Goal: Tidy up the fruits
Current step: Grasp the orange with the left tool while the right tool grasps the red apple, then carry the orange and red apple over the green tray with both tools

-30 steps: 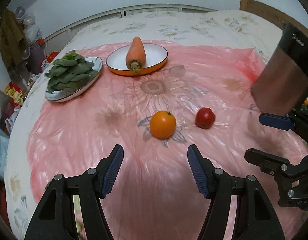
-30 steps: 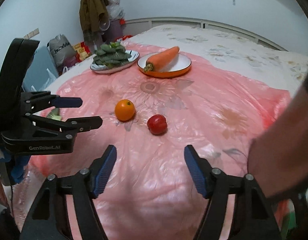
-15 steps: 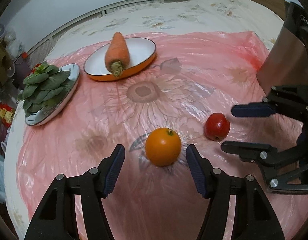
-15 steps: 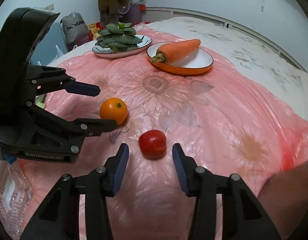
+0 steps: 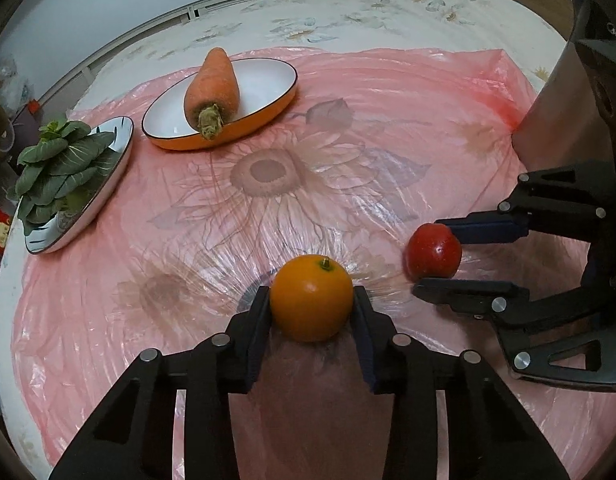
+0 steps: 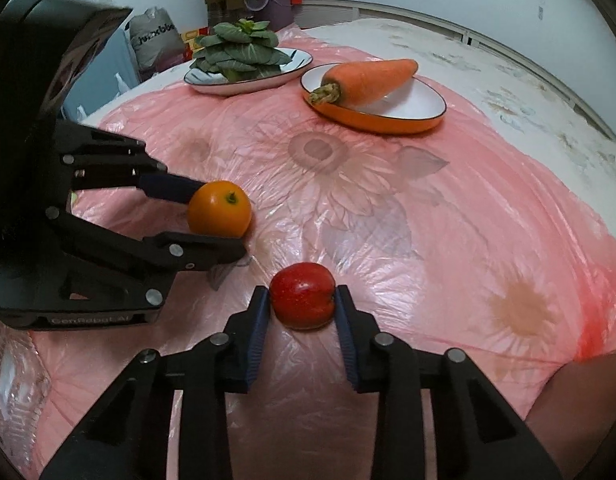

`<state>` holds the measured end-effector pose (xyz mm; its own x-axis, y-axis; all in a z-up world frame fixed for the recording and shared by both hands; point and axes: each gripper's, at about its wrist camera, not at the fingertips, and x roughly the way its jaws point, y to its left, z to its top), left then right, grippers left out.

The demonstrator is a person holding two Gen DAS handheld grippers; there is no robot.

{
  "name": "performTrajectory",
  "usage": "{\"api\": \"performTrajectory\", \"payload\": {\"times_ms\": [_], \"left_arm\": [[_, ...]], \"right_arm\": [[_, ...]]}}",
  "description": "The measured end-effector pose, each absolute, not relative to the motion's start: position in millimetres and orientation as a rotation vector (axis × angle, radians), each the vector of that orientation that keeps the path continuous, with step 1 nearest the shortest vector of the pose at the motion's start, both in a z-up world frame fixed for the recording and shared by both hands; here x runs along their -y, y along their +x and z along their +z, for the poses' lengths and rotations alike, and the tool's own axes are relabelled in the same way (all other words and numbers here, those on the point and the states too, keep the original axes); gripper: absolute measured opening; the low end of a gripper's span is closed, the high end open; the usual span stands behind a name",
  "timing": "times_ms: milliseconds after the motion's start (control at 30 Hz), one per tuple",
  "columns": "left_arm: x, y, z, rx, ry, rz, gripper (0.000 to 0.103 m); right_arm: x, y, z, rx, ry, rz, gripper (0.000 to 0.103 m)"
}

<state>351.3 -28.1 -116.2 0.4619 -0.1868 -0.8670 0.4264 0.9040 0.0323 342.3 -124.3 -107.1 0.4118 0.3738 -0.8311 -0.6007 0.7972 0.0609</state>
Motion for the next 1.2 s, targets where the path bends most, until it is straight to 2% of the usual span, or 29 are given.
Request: {"api": "performTrajectory", "payload": {"times_ms": [633, 1200], "left_arm": [[-6.4, 335.7, -96.0, -1.006, 0.114, -0.335, 0.034], [-41.7, 260.3, -39.0, -0.949, 0.07, -0.246, 0.034]], "right_arm": [[153.7, 319.8, -80.5, -0.946, -0.147, 0.561, 0.027], [179.7, 213.2, -34.8, -0.912, -0.07, 0.539, 0.027]]}}
